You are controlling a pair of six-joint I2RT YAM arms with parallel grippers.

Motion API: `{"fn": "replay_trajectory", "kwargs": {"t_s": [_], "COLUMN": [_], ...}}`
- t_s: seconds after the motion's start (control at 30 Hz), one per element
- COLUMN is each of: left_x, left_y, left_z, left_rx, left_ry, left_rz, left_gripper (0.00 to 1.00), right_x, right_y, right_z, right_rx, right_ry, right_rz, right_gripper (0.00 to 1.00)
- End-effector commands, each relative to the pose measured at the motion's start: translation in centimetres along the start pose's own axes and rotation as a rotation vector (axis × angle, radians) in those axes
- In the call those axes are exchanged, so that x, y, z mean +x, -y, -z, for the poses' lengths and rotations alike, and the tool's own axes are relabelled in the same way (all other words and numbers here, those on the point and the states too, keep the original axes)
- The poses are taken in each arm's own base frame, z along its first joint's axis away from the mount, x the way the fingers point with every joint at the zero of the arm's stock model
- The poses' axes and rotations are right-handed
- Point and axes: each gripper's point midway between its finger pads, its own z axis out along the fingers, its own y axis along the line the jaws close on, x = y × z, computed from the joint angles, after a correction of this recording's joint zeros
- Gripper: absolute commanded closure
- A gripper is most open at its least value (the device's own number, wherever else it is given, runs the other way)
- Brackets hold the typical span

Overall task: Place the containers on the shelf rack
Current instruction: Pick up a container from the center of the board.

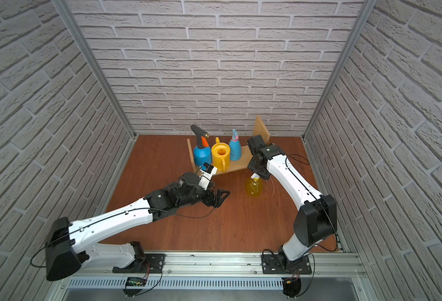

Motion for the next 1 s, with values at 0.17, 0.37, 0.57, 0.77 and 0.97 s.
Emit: {"fn": "replay_trajectory", "kwargs": {"t_s": [0.17, 0.37, 0.57, 0.77, 0.97], "left_x": [-0.6, -0.8, -0.9, -0.4, 1.2], "left_y": [-0.4, -0.6, -1.3, -0.5, 0.7], "left_z": [1.0, 1.7, 3.4, 6.6, 9.8], "left_rx": [-0.014, -0.025, -0.05, 0.008, 0.106], "left_ry": [0.046, 0.06, 0.085, 0.136, 0.229], "left_rz": [-0.007, -0.012, -0.073, -0.346, -0.596], "left_gripper": [0.02, 0.02, 0.02, 0.02, 0.02], "right_x": [1.3, 1.7, 3.8, 8.6, 14.9], "right_y": [0.8, 0.8, 1.5, 0.2, -2.4], "right_z": [0.5, 1.7, 4.3, 8.1, 12.8], "right_rx": [-0.01, -0.039, -0.169, -0.524, -0.943], "right_ry": [-0.019, -0.003, 0.004, -0.009, -0.055], "right_rz": [0.057, 0.157, 0.419, 0.712, 1.089], "right_gripper": [0.68, 0.81, 0.95, 0.97, 0.96]}}
